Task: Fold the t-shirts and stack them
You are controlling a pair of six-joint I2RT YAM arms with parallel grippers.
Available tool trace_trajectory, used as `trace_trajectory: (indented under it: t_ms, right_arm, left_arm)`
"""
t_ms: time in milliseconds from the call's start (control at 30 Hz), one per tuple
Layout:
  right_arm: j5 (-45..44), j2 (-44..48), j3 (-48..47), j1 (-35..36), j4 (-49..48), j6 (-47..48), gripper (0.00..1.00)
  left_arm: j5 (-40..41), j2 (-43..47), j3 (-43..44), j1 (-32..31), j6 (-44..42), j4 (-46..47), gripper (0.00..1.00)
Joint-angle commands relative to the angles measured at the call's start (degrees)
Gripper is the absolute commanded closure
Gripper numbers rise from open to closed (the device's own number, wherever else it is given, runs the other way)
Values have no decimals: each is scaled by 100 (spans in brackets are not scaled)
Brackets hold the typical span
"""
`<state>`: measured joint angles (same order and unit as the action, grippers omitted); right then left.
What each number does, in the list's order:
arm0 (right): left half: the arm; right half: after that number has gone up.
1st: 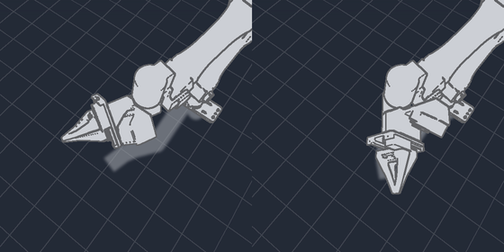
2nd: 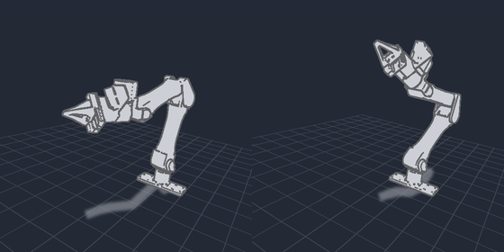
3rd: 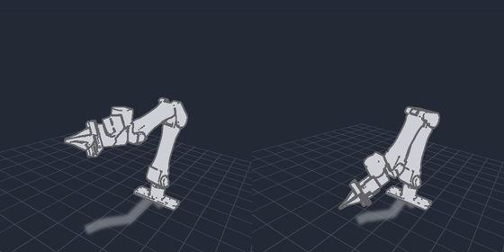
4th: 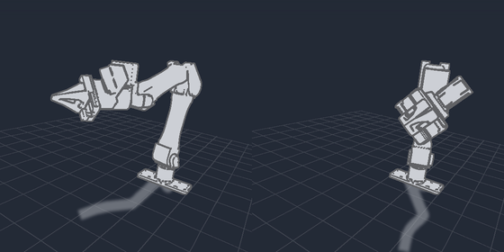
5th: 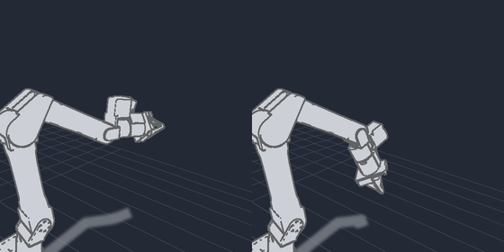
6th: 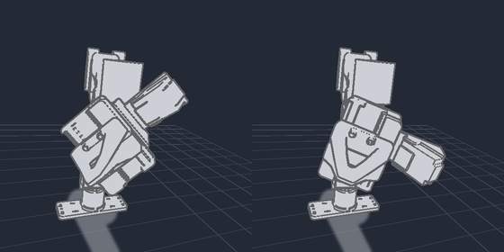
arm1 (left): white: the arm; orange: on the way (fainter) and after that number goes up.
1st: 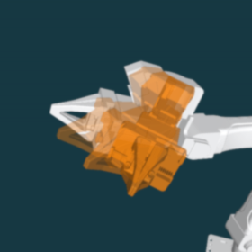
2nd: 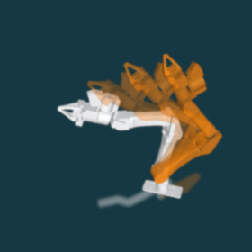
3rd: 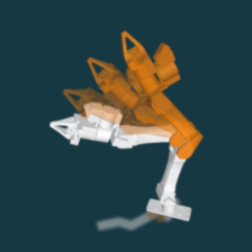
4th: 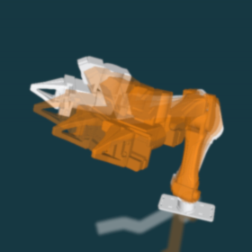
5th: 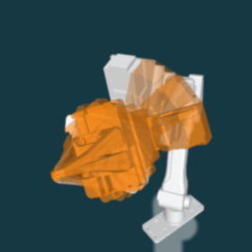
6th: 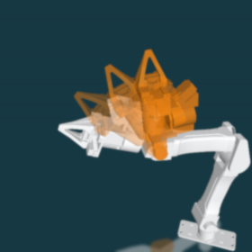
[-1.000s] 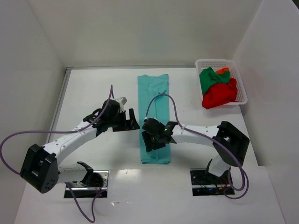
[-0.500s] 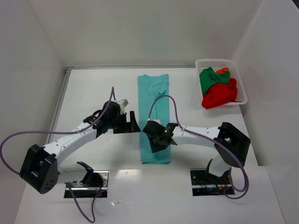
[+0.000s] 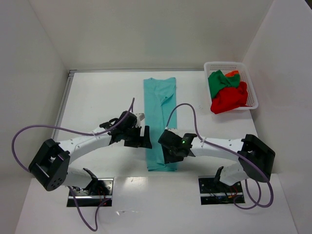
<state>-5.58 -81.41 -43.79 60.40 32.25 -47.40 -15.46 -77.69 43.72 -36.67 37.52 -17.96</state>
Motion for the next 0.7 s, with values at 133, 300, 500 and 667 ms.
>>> trace_trajectory:
  t_ms: [133, 300, 500, 667]
  right_arm:
    - [-30, 792, -139, 33, -35, -191, 33]
    - [93, 715, -393, 33, -96, -130, 33]
    - [277, 197, -507, 33, -368, -129, 38]
    - [339, -111, -639, 156, -474, -129, 42]
  left_arm:
    - [157, 0, 163, -60, -60, 21, 4]
    - [272, -237, 110, -244, 79, 20, 15]
    - [456, -247, -22, -368, 501, 301, 27]
    - [457, -185, -197, -368, 713, 415, 27]
